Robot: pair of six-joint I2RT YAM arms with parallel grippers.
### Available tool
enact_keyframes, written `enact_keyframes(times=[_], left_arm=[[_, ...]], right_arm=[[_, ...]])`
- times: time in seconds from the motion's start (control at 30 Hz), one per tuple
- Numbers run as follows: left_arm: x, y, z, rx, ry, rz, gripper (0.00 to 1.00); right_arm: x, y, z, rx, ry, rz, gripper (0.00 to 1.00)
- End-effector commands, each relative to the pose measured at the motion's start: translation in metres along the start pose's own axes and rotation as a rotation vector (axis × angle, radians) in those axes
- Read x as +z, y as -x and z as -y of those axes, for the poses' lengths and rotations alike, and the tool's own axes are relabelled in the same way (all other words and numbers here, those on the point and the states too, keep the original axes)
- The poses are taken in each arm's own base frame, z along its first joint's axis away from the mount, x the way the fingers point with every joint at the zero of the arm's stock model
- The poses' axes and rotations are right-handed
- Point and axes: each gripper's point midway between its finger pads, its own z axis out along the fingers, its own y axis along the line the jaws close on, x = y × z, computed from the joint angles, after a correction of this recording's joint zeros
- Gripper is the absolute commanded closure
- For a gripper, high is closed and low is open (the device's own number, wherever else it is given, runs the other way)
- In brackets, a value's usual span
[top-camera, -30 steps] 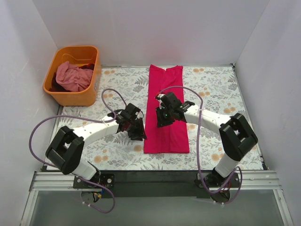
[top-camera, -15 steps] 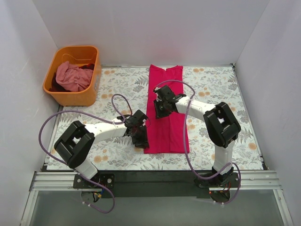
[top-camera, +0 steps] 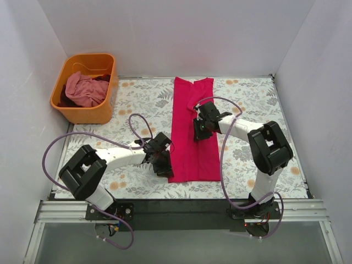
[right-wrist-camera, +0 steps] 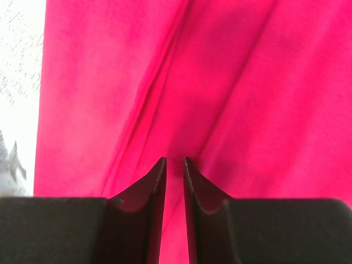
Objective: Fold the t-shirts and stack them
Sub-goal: Fold the tshirt
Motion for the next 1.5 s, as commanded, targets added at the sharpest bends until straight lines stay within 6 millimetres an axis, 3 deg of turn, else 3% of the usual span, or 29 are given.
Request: enact_keyframes(times=[0.0, 0.1, 0.17, 0.27, 0.37, 0.43, 0.57, 0.8, 1.0, 1.2, 1.4, 1.47], left_arm=[[-0.008, -0.015, -0.005, -0.009, 0.015, -0.03, 0.76], [-0.014, -0.02, 0.002, -0.008, -0.002, -0.026, 0.76], [-0.022, -0.017, 0.012, -0.013, -0.026, 0.006, 0.71], [-0.039, -0.011, 0.026, -0.016, -0.066, 0.056, 0.63], [-0.051, -0.004, 0.025, -0.022, -0.048, 0.115, 0.54], [-0.053, 0.001, 0.02, -0.025, -0.024, 0.146, 0.5], [-0.047, 0.001, 0.006, -0.014, 0.048, 0.145, 0.4], [-0.036, 0.009, -0.003, 0.013, 0.125, 0.156, 0.37], [-0.026, 0.011, -0.004, 0.028, 0.158, 0.139, 0.42], [-0.022, 0.009, -0.004, 0.032, 0.159, 0.119, 0.45], [-0.021, 0.001, -0.004, 0.039, 0.152, 0.077, 0.47], [-0.02, -0.001, -0.005, 0.041, 0.156, 0.066, 0.47]], right_arm=[[-0.03, 0.009, -0.01, -0.022, 0.037, 0.055, 0.75], [-0.05, 0.002, -0.013, -0.02, 0.043, 0.069, 0.72], [-0.066, -0.004, -0.012, -0.015, 0.034, 0.077, 0.63], [-0.081, -0.037, 0.004, 0.03, -0.023, 0.024, 0.56], [-0.092, -0.08, 0.022, 0.088, -0.085, -0.059, 0.5], [-0.095, -0.109, 0.033, 0.114, -0.111, -0.102, 0.5], [-0.103, -0.144, 0.058, 0.2, -0.179, -0.139, 0.47], [-0.108, -0.166, 0.048, 0.249, -0.09, -0.158, 0.47], [-0.104, -0.196, 0.046, 0.281, -0.066, -0.234, 0.52], [-0.101, -0.206, 0.042, 0.298, -0.031, -0.269, 0.55], [-0.101, -0.218, 0.043, 0.311, -0.036, -0.294, 0.66], [-0.101, -0.221, 0.048, 0.308, -0.062, -0.29, 0.75]])
